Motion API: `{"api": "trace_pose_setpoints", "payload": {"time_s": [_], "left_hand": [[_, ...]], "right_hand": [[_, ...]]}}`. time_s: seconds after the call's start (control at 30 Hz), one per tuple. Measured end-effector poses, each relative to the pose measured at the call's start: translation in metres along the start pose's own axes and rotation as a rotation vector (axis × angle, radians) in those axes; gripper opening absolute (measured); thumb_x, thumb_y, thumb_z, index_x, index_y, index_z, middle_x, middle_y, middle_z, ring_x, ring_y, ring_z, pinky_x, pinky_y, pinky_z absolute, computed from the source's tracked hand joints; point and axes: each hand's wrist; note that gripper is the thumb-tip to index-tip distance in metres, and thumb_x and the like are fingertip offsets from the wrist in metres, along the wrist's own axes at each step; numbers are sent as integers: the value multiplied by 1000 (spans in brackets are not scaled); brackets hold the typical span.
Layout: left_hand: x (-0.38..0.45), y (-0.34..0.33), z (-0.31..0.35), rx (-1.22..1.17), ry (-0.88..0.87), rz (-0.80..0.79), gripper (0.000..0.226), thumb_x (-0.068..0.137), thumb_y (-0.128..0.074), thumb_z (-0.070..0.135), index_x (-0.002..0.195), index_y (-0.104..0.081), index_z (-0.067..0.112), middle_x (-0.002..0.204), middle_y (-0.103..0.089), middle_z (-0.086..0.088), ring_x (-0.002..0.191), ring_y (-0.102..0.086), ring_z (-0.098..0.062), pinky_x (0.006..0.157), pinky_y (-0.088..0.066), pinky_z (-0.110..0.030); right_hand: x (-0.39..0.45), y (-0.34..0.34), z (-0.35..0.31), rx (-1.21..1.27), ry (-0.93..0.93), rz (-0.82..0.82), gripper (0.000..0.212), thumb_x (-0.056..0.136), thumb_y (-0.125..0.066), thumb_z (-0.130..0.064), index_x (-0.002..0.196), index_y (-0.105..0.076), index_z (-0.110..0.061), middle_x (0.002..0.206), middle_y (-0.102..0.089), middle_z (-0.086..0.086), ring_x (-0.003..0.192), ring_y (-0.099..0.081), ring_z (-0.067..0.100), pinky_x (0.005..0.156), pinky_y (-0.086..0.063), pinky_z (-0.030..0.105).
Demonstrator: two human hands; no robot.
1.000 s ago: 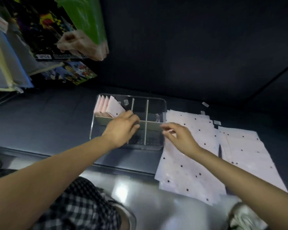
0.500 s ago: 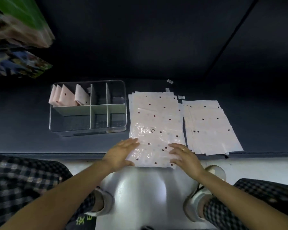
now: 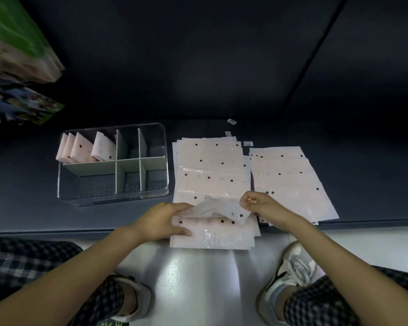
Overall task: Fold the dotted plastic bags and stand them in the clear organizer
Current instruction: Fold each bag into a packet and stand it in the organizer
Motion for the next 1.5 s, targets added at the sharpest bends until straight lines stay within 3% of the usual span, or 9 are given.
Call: {"api": "trace_pose_setpoints", "payload": {"time_s": [0.13, 0.33, 0.5, 0.7, 0.93, 1.1, 1.33, 1.4, 1.5], "left_hand": [[9, 13, 19, -388, 4, 281, 25, 82, -72, 20, 100, -66, 36, 93, -70, 12, 81, -64, -13, 75, -52, -35], [26, 8, 26, -165, -122, 788, 47, 94, -55, 20, 139, -41, 25, 143, -39, 13, 132, -36, -8, 102, -41, -37], [42, -29, 12, 265, -245, 375, 57, 97, -38, 44, 148, -24, 22, 157, -14, 3, 146, -5, -17, 119, -10, -43], [51, -68, -12, 461, -125, 167, 70, 92, -11, 64, 148, 10, 27, 155, 19, 2, 144, 19, -21, 116, 13, -38], [53, -71, -10, 497, -105, 148, 67, 88, -2, 68, 145, 14, 37, 155, 20, -4, 142, 21, -29, 117, 10, -49], [54, -71, -4, 521, -69, 121, 64, 85, 4, 68, 141, 19, 40, 152, 27, -4, 142, 24, -28, 116, 15, -44], [44, -60, -8, 549, -88, 83, 65, 84, 5, 66, 140, 26, 40, 150, 31, -3, 139, 28, -25, 114, 18, -41], [36, -57, -15, 557, -75, 78, 66, 84, 5, 66, 142, 23, 39, 150, 30, -2, 140, 27, -24, 113, 19, -40], [25, -54, -27, 557, -46, 85, 69, 83, 9, 67, 144, 19, 36, 153, 27, 3, 141, 25, -20, 112, 21, -39]], "right_hand": [[15, 17, -10, 337, -117, -61, 20, 95, -52, -11, 76, -56, -14, 75, -61, 0, 68, -58, 12, 68, -43, 27], [52, 36, -24, 470, -179, 111, 15, 95, -51, -14, 83, -58, -12, 79, -60, 8, 68, -57, 21, 59, -45, 29], [85, 41, -27, 436, -262, 197, 16, 96, -50, -16, 87, -59, -6, 81, -64, 11, 62, -62, 18, 51, -48, 22], [97, 36, -18, 455, -311, 321, 53, 86, -36, -70, 92, -65, -26, 75, -73, -5, 81, -68, 19, 66, -52, 33], [79, 3, -2, -314, 95, 870, 28, 96, -49, -27, 116, -51, -8, 114, -59, 8, 102, -56, 25, 78, -44, 29], [58, -56, 8, -963, 570, 394, 45, 98, -43, -30, 136, -48, -6, 141, -48, 11, 133, -42, 29, 111, -32, 45], [27, -12, 63, -1356, 392, -1, 74, 91, -3, -64, 146, 18, -19, 153, 23, -5, 142, 22, 11, 116, 16, 33], [17, 3, 65, -1373, 362, -11, 75, 91, -4, -64, 147, 14, -17, 154, 21, -3, 143, 17, 14, 114, 17, 34], [7, 5, 58, -1365, 434, 154, 67, 95, -22, -52, 143, -35, -8, 152, -28, 6, 140, -28, 19, 116, -7, 37]]}}
Point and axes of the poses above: each hand's wrist, its own x-axis towards the middle knuckle, its own y-axis out of the back of the hand, z = x × y
